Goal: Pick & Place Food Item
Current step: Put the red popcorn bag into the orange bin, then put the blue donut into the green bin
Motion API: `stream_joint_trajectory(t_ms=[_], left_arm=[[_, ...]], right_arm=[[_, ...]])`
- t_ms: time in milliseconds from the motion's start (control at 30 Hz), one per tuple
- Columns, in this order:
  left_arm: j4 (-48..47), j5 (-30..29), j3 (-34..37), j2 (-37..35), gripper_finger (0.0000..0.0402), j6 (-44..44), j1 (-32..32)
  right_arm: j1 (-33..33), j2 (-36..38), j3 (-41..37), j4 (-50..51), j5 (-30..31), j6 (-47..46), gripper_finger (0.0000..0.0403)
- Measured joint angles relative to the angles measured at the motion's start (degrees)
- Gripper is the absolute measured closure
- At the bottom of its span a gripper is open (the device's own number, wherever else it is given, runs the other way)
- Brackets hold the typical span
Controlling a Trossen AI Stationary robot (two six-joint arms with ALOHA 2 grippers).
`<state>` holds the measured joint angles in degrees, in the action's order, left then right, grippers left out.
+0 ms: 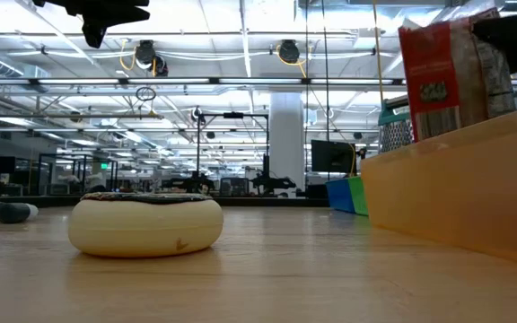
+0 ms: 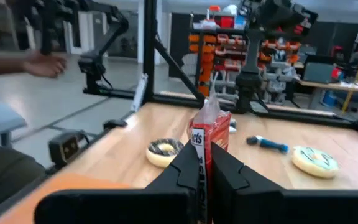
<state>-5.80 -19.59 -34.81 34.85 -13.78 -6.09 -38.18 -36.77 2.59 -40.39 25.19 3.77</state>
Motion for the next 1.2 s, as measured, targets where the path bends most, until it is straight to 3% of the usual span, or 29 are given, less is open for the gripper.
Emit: stream_joint_trajectory(t_ms=[400, 600, 833, 1033, 1200], left_arm=[[0.02, -0.02, 0.00, 0.00, 0.0286, 0.02, 0.00], [0.02, 0.00, 0.00, 0.00, 0.0286, 0.02, 0.00], [0.02, 0.00, 0.00, 0.01, 0.0286, 0.02, 0.00], [0.02, 0.00, 0.00, 0.00, 0.0286, 0.04, 0.00], [0.02, -0.01, 0.00, 0.00, 0.0286, 0.04, 0.00]], right_arm=[[-0.70, -0.02, -0.15, 0.75, 0.07, -4.12, 0.0374], [-0.70, -0.02, -0.20, 0.79, -0.20, -9.05, 0.0301], [-0.67, -0.02, -0.20, -0.56, -7.53, -12.85, 0.0227], [-0.67, -0.02, -0.22, -2.44, -8.06, -16.49, 0.0211], [-0.65, -0.02, -0.22, -6.83, -12.15, -20.02, 0.0216]])
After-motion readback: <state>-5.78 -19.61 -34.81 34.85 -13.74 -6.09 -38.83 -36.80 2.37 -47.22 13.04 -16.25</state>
